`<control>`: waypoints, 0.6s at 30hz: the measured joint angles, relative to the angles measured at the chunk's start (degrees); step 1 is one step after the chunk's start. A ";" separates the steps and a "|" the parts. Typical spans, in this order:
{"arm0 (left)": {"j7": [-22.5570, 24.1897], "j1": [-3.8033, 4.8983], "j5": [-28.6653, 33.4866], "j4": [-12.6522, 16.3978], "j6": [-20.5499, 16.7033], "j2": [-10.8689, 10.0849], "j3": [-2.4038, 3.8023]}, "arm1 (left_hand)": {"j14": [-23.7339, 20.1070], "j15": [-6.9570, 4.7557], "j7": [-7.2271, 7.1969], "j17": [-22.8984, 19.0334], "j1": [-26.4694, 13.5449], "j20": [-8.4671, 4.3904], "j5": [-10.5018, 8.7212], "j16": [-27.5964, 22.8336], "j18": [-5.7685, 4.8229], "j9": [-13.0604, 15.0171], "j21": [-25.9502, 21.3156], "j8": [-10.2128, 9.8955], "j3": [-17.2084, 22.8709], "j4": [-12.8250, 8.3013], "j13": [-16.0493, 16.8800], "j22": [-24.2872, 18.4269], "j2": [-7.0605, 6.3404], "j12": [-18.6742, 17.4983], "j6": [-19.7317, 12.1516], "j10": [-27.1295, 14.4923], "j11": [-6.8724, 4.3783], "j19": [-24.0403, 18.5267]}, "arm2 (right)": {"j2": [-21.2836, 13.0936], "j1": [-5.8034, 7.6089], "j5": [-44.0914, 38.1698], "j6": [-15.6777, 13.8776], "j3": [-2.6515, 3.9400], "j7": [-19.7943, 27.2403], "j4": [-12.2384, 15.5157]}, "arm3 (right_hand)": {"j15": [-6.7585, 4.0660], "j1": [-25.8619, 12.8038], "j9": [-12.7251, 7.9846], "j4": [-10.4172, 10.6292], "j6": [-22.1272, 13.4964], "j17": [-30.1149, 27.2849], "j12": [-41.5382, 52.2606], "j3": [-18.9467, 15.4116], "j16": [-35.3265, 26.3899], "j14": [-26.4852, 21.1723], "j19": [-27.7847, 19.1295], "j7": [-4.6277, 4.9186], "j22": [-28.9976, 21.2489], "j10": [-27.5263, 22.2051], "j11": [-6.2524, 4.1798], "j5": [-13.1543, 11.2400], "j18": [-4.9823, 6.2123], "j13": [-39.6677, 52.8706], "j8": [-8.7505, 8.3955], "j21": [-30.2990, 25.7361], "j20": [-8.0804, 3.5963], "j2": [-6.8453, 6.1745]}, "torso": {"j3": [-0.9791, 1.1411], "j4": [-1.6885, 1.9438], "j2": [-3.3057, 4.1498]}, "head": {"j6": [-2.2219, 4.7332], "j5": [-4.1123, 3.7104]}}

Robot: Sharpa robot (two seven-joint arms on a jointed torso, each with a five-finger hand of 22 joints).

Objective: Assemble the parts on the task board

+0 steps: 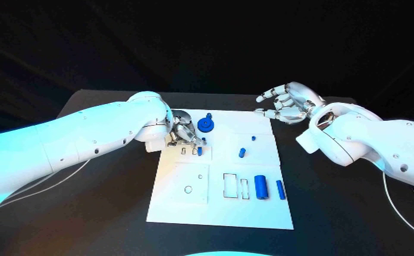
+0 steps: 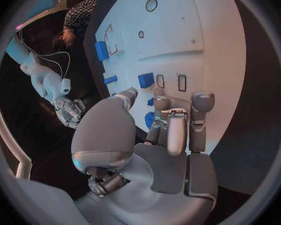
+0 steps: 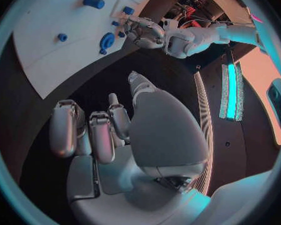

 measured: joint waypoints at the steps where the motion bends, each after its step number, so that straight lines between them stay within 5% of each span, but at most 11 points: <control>1: -0.04 0.00 0.00 -0.08 0.14 0.09 -0.05 | 0.00 0.00 0.00 0.00 -0.01 0.00 0.00 0.00 0.00 0.00 0.08 0.00 0.00 0.00 0.00 0.00 0.01 -0.18 0.00 0.00 0.00 0.00 | 0.01 0.00 0.01 0.01 0.00 -0.01 -0.02 | 0.00 0.00 0.00 0.00 0.00 0.00 0.00 0.00 0.00 0.00 0.00 0.00 0.00 0.00 0.00 0.00 0.00 0.00 0.00 0.00 0.00 0.00 | -0.01 0.00 0.00 | -0.03 -0.03; 18: -0.22 0.03 0.63 -0.39 1.69 0.52 -0.27 | 0.00 0.01 0.21 -0.01 -0.23 0.00 0.00 0.00 0.01 0.12 0.43 0.00 0.00 0.00 0.27 0.37 0.23 -0.22 -0.20 0.00 0.00 -0.01 | 0.28 0.00 0.07 0.10 -0.01 -0.28 -0.38 | 0.00 0.00 -0.02 -0.01 0.00 0.05 0.00 0.00 0.00 0.00 0.00 0.00 0.04 0.00 0.00 0.00 0.00 0.00 0.00 0.00 0.00 0.00 | -0.03 0.06 -0.09 | -0.30 -0.09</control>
